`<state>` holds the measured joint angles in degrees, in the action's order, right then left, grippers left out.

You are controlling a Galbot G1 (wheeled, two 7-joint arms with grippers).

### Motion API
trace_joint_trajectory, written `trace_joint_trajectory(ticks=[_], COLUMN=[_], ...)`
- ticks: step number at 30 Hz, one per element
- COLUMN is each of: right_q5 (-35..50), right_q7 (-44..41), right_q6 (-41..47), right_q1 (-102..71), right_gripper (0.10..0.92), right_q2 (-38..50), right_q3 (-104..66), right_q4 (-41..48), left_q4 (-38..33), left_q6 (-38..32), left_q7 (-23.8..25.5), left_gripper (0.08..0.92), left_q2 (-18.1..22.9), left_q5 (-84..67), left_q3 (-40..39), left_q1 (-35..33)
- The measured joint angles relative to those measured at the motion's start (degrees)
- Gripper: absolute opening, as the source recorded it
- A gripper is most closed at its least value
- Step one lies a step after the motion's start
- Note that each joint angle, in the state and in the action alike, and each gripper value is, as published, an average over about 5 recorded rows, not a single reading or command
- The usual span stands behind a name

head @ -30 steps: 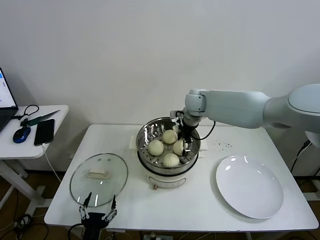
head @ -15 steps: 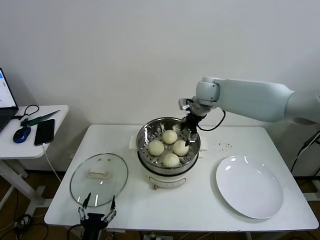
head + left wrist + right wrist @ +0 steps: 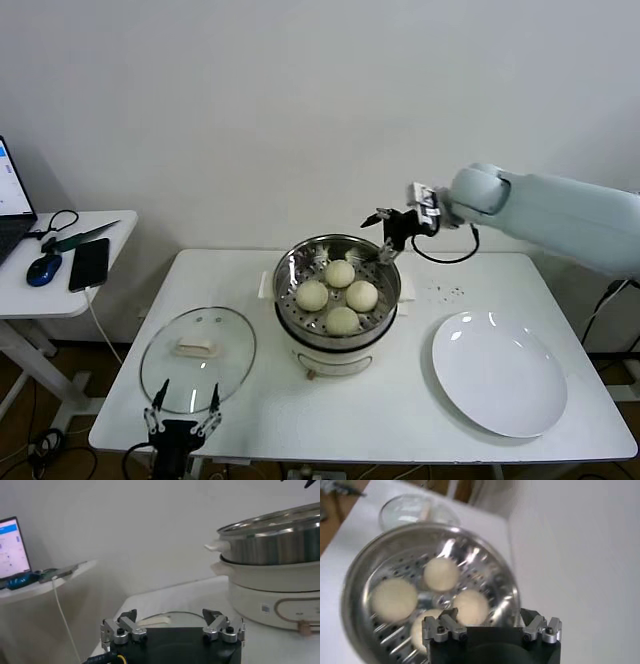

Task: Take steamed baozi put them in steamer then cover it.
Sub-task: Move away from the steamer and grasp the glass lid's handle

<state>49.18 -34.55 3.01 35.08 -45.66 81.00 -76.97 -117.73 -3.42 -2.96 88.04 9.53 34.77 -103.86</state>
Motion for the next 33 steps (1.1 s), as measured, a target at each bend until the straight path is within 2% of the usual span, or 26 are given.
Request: trace_joint_trajectory(ticks=[7, 15, 25, 33], right_q5=[-0.68, -3.78, -8.40, -10.32], right_q7=[9.62, 17.25, 22.25, 24.19], right_q6=[-4.17, -6.05, -6.79, -5.68], right_q1=[-12.44, -35.93, -67.08, -86.35], right_gripper=[0.823, 0.823, 0.823, 0.823], right_q2=[7.77, 12.41, 11.03, 5.70], right_q3=[-13.31, -38.01, -70.45, -90.39], right_q4=[-4.97, -10.35, -16.61, -20.40], left_q4=[-0.94, -2.08, -3.77, -4.95], left_q6=[0.62, 1.77, 2.78, 2.97], left_q7=[-0.05, 0.06, 0.90, 1.97], left_gripper=[0.823, 0.823, 0.823, 0.823], left_q2=[-0.01, -0.26, -0.53, -0.87], left_q5=[0.13, 1.17, 7.59, 27.41], left_q3=[0.79, 1.29, 2.14, 4.97], left_q1=[0.46, 1.60, 2.92, 4.34])
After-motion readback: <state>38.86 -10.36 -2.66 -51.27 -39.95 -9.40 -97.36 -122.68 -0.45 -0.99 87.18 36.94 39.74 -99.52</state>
